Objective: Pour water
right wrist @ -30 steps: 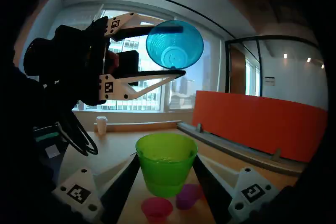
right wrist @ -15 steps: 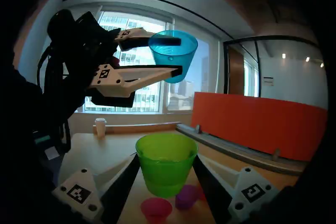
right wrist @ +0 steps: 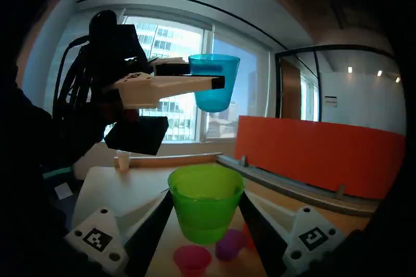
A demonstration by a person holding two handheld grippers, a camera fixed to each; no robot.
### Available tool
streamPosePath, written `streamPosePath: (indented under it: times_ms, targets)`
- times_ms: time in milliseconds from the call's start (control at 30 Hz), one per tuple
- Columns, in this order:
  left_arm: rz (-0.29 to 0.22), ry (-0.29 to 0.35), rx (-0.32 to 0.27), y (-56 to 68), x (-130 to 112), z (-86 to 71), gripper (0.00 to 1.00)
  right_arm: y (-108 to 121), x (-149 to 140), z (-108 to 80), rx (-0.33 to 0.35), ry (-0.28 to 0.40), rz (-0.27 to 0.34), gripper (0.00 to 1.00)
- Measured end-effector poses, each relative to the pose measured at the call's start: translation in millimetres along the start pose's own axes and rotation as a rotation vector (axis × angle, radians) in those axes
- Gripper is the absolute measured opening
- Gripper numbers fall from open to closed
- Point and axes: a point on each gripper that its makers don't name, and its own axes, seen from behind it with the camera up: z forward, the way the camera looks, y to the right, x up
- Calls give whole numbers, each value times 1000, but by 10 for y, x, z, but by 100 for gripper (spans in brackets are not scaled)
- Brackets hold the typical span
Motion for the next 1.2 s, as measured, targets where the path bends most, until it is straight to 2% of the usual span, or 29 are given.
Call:
streamPosePath:
  times_ms: [100, 300, 733, 800, 1200]
  targets:
    - [-67, 9, -12, 17, 28, -15, 83, 7, -3, -3, -1, 0, 3, 88]
    - [-156, 24, -25, 42, 79, -28, 83, 11, -7, -1, -4, 1, 3, 88]
    - [-406, 37, -55, -3, 54, 6, 83, 15, 41, -29, -10, 4, -1, 88]
    - [-427, 41, -59, -14, 51, 12, 83, 14, 46, -33, -11, 5, 0, 88]
    - [-443, 4, -33, -60, -221, -55, 84, 107, 27, -95, -31, -6, 4, 88]
